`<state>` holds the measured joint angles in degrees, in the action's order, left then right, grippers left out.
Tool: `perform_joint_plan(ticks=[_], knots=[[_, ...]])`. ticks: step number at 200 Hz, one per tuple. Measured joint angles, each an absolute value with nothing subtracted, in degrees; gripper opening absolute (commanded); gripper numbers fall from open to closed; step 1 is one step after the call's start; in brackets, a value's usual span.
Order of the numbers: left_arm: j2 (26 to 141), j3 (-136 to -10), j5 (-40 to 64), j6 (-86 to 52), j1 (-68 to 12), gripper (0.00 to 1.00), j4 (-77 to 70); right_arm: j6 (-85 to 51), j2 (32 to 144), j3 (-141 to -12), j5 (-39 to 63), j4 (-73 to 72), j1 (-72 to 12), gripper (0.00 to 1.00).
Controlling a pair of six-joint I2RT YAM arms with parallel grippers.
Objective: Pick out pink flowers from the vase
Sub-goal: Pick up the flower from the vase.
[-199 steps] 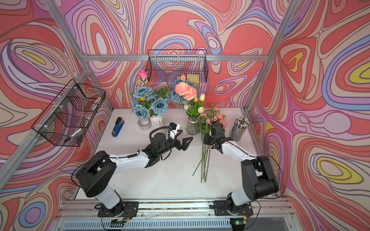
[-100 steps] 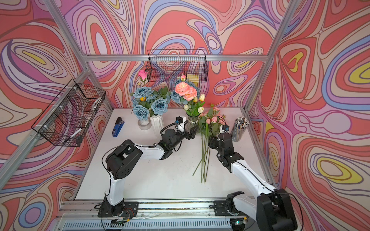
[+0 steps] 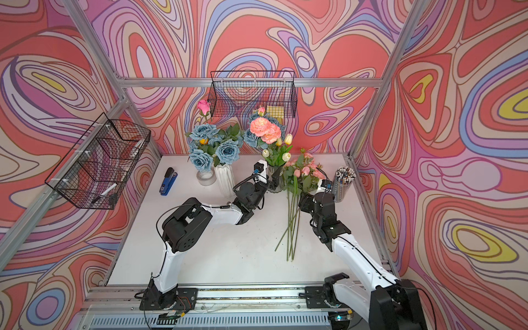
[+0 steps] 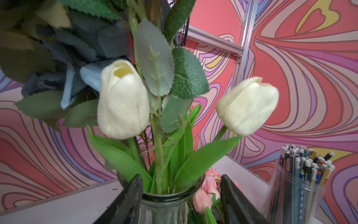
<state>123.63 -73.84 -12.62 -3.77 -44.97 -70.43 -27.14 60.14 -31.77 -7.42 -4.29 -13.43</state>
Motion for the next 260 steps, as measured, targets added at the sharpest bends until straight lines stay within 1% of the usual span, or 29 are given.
perform_joint_plan(ticks=[42, 59, 155, 188, 214, 260], knots=[[125.3, -76.7, -13.6, -1.7, -45.0, 0.62, -70.0, -27.8, 60.1, -31.6, -7.0, -4.6, -13.4, 0.62], [125.4, -77.8, -13.8, -1.2, -45.0, 0.58, -70.0, -28.0, 60.1, -31.5, -6.8, -4.7, -13.4, 0.62], [128.7, -82.7, -14.5, 0.0, -44.9, 0.46, -69.3, -28.2, 59.8, -31.5, -6.4, -4.7, -13.4, 0.62], [128.9, -83.6, -14.6, 0.3, -44.5, 0.37, -69.2, -28.2, 59.6, -31.5, -6.4, -4.7, -13.4, 0.62], [128.9, -83.6, -14.6, 0.4, -44.2, 0.22, -69.2, -28.2, 59.6, -31.0, -6.4, -5.1, -13.4, 0.62], [128.9, -83.6, -14.4, 0.5, -44.2, 0.11, -69.1, -28.2, 59.7, -30.8, -6.4, -5.5, -13.4, 0.62]])
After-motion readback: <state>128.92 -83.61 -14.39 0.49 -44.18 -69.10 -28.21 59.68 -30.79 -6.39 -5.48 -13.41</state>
